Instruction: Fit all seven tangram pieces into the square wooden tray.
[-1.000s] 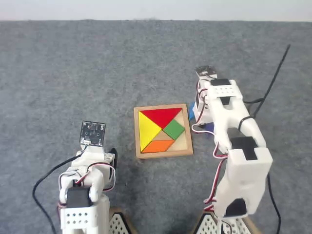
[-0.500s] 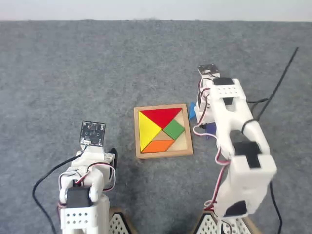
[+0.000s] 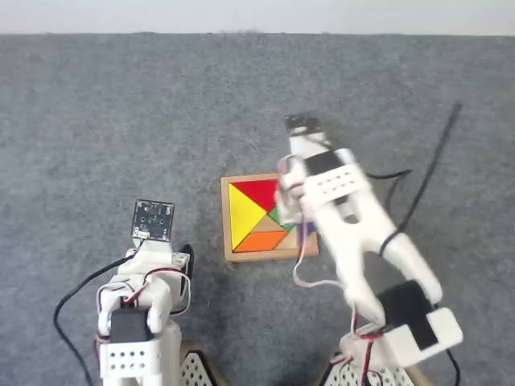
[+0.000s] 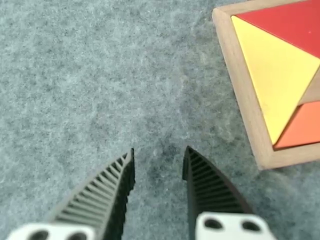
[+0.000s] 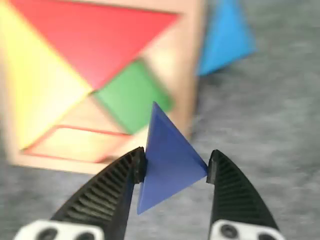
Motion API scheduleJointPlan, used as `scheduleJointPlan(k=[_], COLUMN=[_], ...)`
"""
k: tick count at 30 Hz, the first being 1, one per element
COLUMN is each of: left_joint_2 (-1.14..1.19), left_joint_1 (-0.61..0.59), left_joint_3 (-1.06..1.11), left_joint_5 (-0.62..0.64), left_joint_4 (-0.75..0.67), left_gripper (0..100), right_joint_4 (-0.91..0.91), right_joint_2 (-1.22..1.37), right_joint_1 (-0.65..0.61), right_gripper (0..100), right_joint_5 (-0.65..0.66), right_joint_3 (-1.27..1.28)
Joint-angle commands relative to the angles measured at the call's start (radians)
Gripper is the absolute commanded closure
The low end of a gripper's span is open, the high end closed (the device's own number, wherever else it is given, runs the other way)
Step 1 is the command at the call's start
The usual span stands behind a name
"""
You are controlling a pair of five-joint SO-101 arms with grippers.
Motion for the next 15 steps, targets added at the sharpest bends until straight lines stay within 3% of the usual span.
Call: scheduleJointPlan(k=[1, 5, 15], left_joint_2=[-0.028, -0.028, -0.028], left_joint_1=[0.002, 0.002, 0.002], left_joint_3=[-0.008, -0.008, -0.008], left_joint_5=[-0.006, -0.006, -0.006], left_joint_4=[0.009, 0.009, 0.009], left_gripper=[85, 85, 85], right_joint_4=[-0.025, -0.019, 0.013], right_joint_2=[0.015, 0.093, 0.142], right_joint_1=[-0.047, -0.030, -0.033], right_gripper=[83.3, 83.3, 82.8], right_joint_5=[-0.203, -0.408, -0.667], right_joint_3=[-0.037, -0.087, -0.144])
